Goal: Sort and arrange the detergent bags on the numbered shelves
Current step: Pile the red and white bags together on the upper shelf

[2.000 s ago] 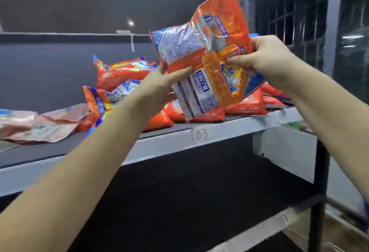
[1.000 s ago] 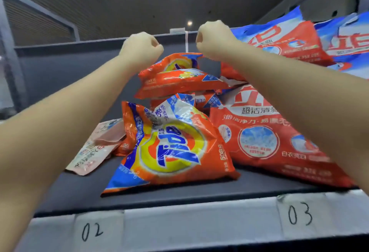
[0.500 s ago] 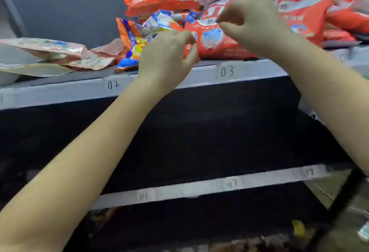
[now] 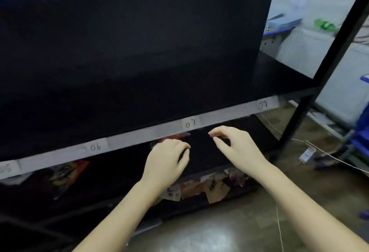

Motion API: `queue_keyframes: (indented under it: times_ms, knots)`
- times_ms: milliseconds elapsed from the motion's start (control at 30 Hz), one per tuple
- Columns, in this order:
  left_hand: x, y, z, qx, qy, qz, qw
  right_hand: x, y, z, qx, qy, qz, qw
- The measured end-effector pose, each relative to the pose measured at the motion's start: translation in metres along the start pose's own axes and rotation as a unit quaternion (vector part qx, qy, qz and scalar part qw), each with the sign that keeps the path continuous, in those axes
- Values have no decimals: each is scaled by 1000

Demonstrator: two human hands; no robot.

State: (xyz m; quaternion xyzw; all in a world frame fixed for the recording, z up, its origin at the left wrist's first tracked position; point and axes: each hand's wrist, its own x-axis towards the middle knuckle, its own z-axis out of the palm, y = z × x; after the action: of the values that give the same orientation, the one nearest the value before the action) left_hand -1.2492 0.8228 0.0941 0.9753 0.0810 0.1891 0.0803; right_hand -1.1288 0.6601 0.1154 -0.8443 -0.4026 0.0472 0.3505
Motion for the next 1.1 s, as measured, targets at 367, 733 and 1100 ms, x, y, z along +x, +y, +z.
queue_keyframes:
  times_ms: [367,733,1100]
  knots:
    - [35,-133,205,51,-161,-202,965,104,170,187,-51,-178,96,978]
    - [98,-268,327,-86,-52,-414,905,226,255,331,56,-65,177,980]
    - [137,-295,342,-402,-65,-514,754,271,254,358,165,26,283,944]
